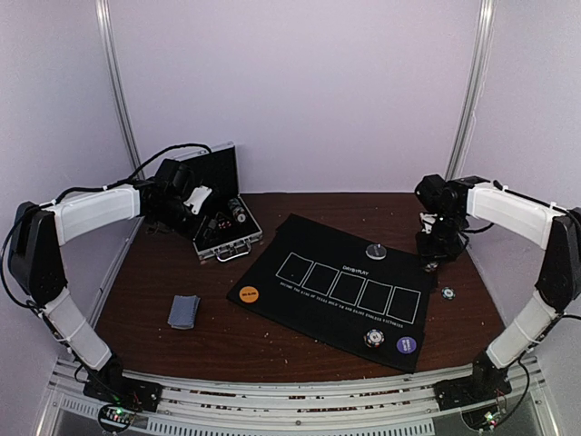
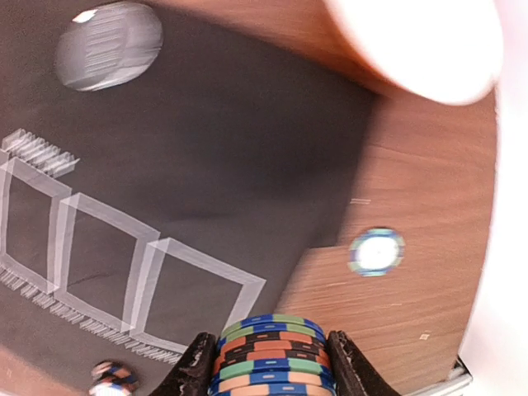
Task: Distribute texas hold em gaming equipment
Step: Place the poker chips pile in the big blind area.
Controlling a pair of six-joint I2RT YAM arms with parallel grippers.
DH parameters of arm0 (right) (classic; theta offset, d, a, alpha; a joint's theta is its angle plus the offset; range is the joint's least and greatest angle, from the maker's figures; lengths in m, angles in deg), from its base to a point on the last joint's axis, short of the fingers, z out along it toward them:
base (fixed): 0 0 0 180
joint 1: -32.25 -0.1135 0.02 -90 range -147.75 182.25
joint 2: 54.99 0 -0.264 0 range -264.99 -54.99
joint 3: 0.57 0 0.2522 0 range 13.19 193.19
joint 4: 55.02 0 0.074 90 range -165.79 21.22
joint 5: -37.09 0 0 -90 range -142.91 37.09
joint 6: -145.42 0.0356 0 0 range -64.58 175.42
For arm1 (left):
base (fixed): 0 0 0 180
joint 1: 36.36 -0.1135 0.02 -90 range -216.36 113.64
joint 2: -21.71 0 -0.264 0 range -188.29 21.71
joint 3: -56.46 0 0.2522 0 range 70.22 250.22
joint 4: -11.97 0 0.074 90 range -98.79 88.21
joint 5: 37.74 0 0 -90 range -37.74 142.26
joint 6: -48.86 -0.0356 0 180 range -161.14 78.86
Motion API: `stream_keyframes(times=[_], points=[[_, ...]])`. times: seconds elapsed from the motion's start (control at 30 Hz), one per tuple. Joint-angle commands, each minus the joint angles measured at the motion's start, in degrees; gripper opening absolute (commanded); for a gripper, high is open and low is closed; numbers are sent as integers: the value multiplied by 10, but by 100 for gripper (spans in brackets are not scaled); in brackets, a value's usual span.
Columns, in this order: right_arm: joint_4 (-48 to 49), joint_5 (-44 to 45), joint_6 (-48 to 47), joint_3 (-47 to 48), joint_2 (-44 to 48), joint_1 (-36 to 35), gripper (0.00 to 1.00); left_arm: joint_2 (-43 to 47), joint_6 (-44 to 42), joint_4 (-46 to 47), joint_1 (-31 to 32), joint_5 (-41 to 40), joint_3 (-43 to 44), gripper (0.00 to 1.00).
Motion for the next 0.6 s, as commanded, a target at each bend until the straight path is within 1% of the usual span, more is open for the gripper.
stream_keyframes(times=[0.0, 0.13, 0.23, 0.4, 0.47, 0.57], points=[[-23, -1, 70, 46, -15, -130, 0, 18, -8, 14, -5, 17, 0, 87], [7, -14, 99, 117, -92, -261, 0, 23, -7, 15, -5, 12, -1, 87], [12, -24, 89, 208, -177, -336, 0, 25, -6, 15, -5, 7, -1, 87], [18, -49, 56, 347, -313, -401, 0, 25, -5, 15, -5, 7, -2, 87], [13, -55, 35, 406, -373, -416, 0, 26, -4, 15, -5, 4, -2, 87], [-2, -57, 12, 489, -436, -424, 0, 28, -5, 15, -6, 0, -3, 87]])
